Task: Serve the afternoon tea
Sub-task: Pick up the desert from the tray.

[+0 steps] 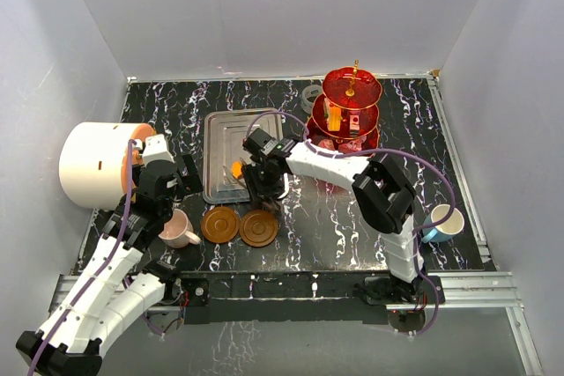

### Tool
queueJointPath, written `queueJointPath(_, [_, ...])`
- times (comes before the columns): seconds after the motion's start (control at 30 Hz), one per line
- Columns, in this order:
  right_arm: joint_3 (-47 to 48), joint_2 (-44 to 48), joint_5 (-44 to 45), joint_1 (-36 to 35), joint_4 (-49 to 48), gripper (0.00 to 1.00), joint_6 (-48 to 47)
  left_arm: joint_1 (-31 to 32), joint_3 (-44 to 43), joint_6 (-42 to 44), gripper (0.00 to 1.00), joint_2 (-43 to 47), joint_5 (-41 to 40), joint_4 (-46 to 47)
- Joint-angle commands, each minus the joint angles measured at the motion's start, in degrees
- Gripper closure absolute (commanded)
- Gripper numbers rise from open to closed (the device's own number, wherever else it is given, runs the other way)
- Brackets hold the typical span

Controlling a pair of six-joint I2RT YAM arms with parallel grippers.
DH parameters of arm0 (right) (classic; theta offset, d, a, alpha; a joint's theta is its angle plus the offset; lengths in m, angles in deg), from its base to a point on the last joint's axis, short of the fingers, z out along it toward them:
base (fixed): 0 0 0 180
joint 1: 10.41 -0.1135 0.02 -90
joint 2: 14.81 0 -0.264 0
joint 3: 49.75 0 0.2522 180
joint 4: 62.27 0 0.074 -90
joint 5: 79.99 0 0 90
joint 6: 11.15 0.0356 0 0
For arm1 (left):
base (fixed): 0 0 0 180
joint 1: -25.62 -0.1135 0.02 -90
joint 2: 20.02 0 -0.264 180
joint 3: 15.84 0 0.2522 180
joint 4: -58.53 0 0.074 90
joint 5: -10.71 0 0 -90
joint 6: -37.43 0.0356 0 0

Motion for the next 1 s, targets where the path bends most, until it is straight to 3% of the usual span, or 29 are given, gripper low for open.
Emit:
queueJointPath(0.0, [3.9, -1.2, 4.3, -1.3, 2.2, 0.56, -0.7, 0.0, -1.0, 0.4, 0.01, 0.3, -0.8, -0.8])
queueJointPath(0.17, [5.4, -1.6, 7.5, -2.3, 4.4, 0.57, -0.9, 0.0, -1.1, 0.4, 0.01, 0.2, -0.9, -0.9])
queueJointPath(0.27, [5.8, -1.0, 8.1, -2.4, 4.7, 0.64, -0.8, 0.0, -1.1, 0.3, 0.01, 0.5, -1.0, -0.9])
queueJointPath(0.5, [5.9, 2.6, 8.6, -2.4, 4.2, 0.66, -0.3, 0.0, -1.0, 0.3, 0.01, 0.5, -1.0, -0.8])
queueJointPath(0.97, [3.1, 10.3, 4.8, -1.9, 1.8, 0.71, 0.6, 0.0, -1.0, 0.3, 0.01, 0.7, -0.9, -0.9])
